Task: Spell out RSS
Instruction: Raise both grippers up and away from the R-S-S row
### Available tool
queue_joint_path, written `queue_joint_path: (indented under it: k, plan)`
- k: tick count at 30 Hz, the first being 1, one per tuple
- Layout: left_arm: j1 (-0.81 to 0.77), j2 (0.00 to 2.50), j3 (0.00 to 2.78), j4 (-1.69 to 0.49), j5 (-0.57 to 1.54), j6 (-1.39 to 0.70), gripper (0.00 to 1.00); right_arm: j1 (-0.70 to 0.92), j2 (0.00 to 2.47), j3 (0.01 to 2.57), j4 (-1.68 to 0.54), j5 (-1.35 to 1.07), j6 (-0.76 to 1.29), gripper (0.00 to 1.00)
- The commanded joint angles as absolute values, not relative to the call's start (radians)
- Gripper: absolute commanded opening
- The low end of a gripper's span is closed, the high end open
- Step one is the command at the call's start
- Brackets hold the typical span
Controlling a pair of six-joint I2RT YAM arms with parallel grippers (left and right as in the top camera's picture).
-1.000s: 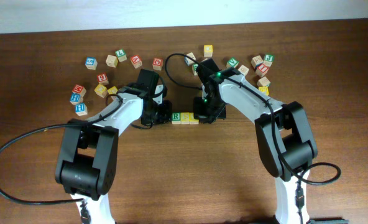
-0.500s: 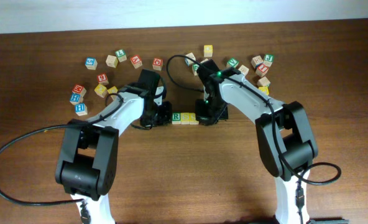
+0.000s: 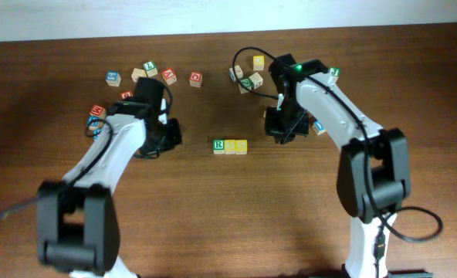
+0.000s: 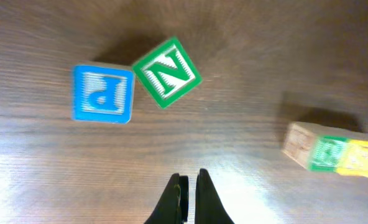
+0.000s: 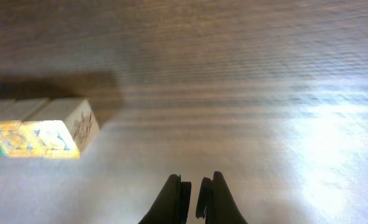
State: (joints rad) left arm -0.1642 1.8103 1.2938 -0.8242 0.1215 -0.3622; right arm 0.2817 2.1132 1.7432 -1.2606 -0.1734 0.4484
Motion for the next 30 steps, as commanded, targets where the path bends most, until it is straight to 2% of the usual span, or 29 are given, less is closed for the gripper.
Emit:
queue_joint_path:
  k: [1, 3, 4, 7, 10, 14, 16, 17, 18, 21, 22, 23, 25, 26, 27, 30]
  plan:
    - [-0.146, 1.670, 1.292, -0.880, 0.084, -0.369, 0.03, 0.274, 1.950, 1.768, -1.313, -0.100, 0.446, 0.04]
    - [-0.146, 1.631, 1.292, -0.921, 0.069, -0.369, 0.16, 0.275, 1.887, 1.768, -1.353, -0.030, 0.471, 0.05]
    - [-0.146, 1.626, 1.292, -0.932, 0.070, -0.369, 0.19, 0.275, 1.875, 1.768, -1.354, -0.024, 0.473, 0.06]
    - [-0.146, 1.628, 1.292, -0.953, 0.070, -0.369, 0.42, 0.275, 1.865, 1.768, -1.341, -0.025, 0.473, 0.22]
    - [-0.146, 1.629, 1.292, -0.952, 0.069, -0.405, 0.46, 0.277, 1.880, 1.761, -1.291, -0.037, 0.472, 0.23]
    - [-0.146, 1.629, 1.292, -0.947, 0.030, -0.451, 0.57, 0.290, 1.908, 1.761, -1.198, -0.096, 0.456, 0.18]
    - [-0.146, 1.629, 1.292, -0.944, 0.020, -0.456, 0.73, 0.299, 1.918, 1.761, -1.159, -0.118, 0.430, 0.18]
    - [-0.146, 1.629, 1.292, -0.944, 0.016, -0.456, 0.91, 0.307, 1.922, 1.761, -1.139, -0.123, 0.415, 0.18]
    - [-0.146, 1.629, 1.292, -0.944, 0.001, -0.456, 0.99, 0.313, 1.926, 1.761, -1.126, -0.120, 0.414, 0.18]
    - [-0.146, 1.629, 1.292, -0.944, -0.016, -0.456, 0.99, 0.337, 1.931, 1.761, -1.083, -0.120, 0.396, 0.21]
    - [-0.146, 1.629, 1.292, -0.944, -0.017, -0.456, 0.99, 0.344, 1.933, 1.761, -1.072, -0.120, 0.397, 0.26]
    - [-0.146, 1.629, 1.292, -0.944, -0.017, -0.456, 0.99, 0.347, 1.933, 1.761, -1.068, -0.119, 0.396, 0.34]
    - [-0.146, 1.629, 1.292, -0.944, -0.018, -0.456, 0.99, 0.347, 1.933, 1.761, -1.069, -0.119, 0.397, 0.41]
    - [-0.146, 1.629, 1.292, -0.944, -0.024, -0.456, 0.99, 0.346, 1.932, 1.761, -1.070, -0.119, 0.397, 0.50]
    - [-0.146, 1.629, 1.292, -0.944, -0.028, -0.455, 0.99, 0.345, 1.930, 1.762, -1.076, -0.119, 0.397, 0.68]
    - [-0.146, 1.629, 1.292, -0.945, -0.034, -0.455, 0.99, 0.331, 1.893, 1.762, -1.133, -0.119, 0.401, 0.98]
